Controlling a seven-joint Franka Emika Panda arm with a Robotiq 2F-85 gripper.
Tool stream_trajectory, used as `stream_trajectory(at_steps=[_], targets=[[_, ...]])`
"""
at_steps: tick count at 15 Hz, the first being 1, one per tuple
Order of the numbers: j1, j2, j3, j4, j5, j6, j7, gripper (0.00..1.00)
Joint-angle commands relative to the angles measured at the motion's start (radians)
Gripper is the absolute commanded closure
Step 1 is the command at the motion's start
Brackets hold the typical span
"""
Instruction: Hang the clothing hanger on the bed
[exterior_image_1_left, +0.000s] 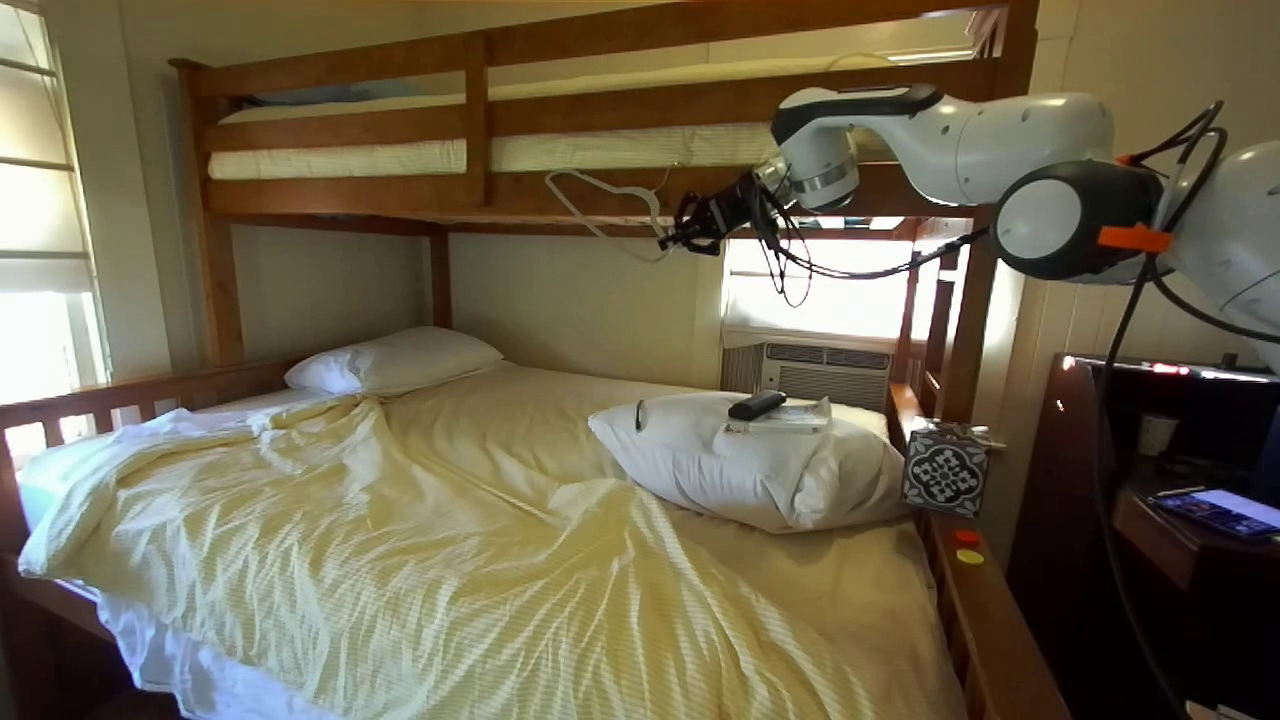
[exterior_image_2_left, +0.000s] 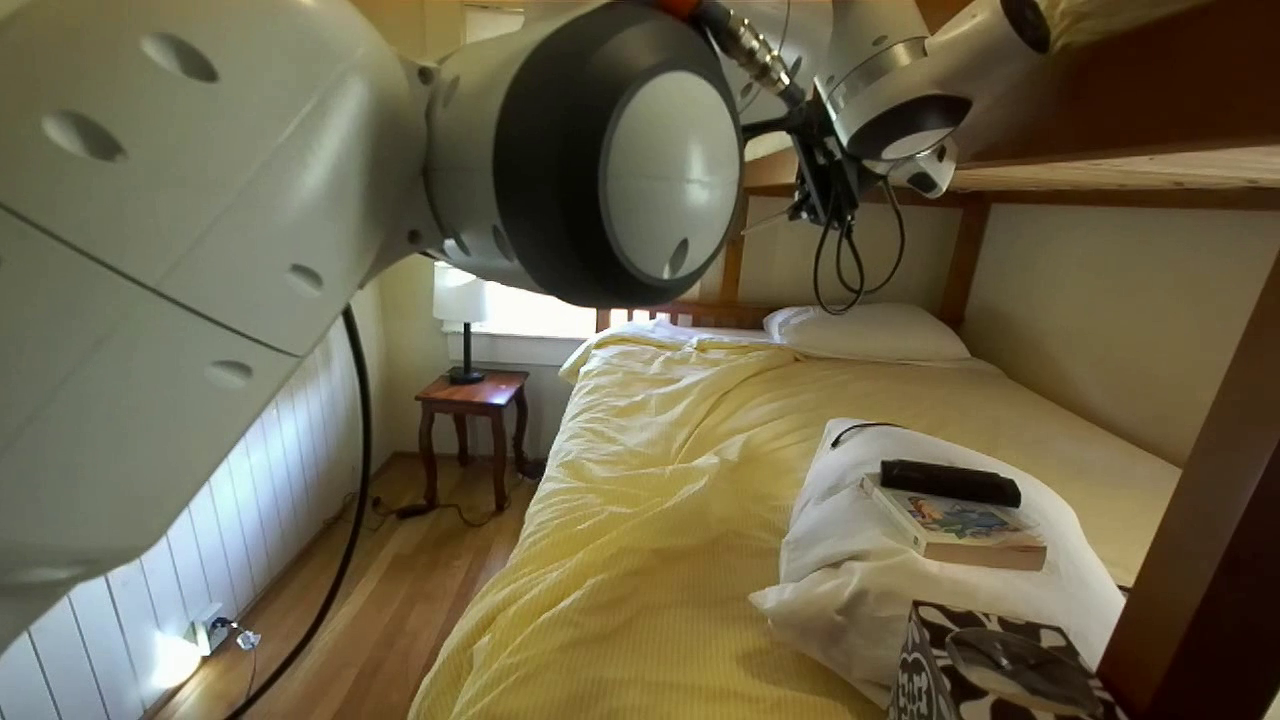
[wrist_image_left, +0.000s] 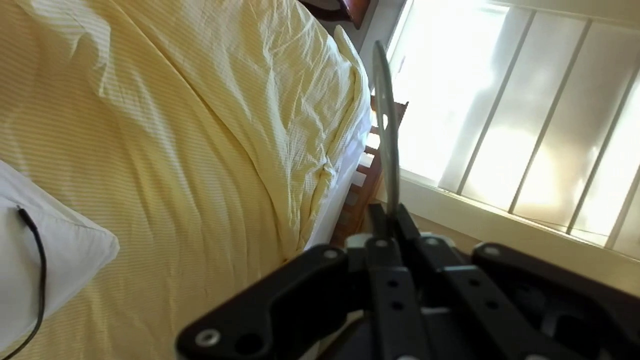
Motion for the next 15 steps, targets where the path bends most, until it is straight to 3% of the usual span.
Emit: stream_trajectory(at_steps=[1, 2, 3, 5, 9, 13, 15], targets=[[-0.007, -0.053, -0.002, -0.092, 0.007, -0.025, 0.038, 0.99], [-0.008, -0.059, -0.003, -0.103, 0.005, -0.028, 0.045, 0.99], [-0.007, -0.066, -0.007, -0.114, -0.003, -0.03, 0.05, 0.71], [-0.008, -0.074, -0.013, -0.13, -0.01, -0.048, 0.067, 0.65], [0.008, -0.088, -0.049, -0.174, -0.073, -0.123, 0.143, 0.37], [0.06, -0.123, -0.126, -0.239, -0.251, -0.153, 0.201, 0.08], [0.094, -0.161, -0.169, -0.298, -0.339, -0.111, 0.21, 0.01]])
